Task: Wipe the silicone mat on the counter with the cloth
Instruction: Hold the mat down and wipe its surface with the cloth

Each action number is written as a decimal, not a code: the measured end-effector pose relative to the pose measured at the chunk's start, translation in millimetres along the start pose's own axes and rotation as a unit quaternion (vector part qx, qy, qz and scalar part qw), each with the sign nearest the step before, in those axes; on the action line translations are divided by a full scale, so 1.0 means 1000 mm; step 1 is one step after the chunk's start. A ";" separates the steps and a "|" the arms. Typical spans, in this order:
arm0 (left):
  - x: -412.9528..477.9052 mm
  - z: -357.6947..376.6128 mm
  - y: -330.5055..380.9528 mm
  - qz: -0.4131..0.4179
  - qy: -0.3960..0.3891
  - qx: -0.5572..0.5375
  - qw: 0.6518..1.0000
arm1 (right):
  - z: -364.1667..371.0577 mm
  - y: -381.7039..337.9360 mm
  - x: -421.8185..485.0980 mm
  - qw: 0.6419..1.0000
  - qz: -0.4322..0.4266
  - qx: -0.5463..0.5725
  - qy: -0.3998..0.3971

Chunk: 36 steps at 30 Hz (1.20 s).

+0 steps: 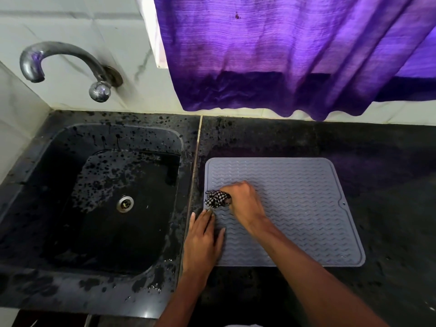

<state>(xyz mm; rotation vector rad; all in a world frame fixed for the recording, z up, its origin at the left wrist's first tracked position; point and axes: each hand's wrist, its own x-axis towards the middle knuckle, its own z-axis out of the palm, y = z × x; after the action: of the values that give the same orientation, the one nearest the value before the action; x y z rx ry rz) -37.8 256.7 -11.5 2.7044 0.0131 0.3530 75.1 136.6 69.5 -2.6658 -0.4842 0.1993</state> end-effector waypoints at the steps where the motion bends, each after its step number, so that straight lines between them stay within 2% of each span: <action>1: 0.000 0.000 -0.001 -0.002 0.002 -0.007 1.000 | 0.000 -0.002 -0.002 1.000 -0.001 0.000 -0.002; 15: -0.001 0.001 -0.001 -0.032 -0.019 -0.042 0.998 | -0.003 0.003 -0.024 1.000 -0.022 0.002 -0.008; 20: -0.001 0.003 0.004 -0.040 -0.005 -0.039 0.998 | -0.009 0.017 -0.029 0.999 -0.001 0.013 0.029; 24: 0.000 0.005 0.015 -0.066 0.005 -0.047 0.997 | -0.016 0.028 -0.033 1.000 -0.004 0.013 0.005; 28: 0.009 0.008 0.024 -0.027 0.023 -0.030 0.999 | -0.020 0.048 -0.037 0.999 0.023 0.004 0.040; 31: 0.020 0.018 0.027 0.014 -0.009 -0.011 1.000 | -0.021 0.059 -0.039 1.000 0.024 0.006 0.019; 36: 0.025 0.027 0.027 0.016 -0.055 0.032 0.998 | -0.029 0.070 -0.039 0.999 0.045 0.006 0.028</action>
<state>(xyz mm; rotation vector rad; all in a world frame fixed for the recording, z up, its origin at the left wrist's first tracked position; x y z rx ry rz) -7.8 223.4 -18.2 2.7867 -0.0504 0.2167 66.4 51.7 68.1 -2.6762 -0.3444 0.1544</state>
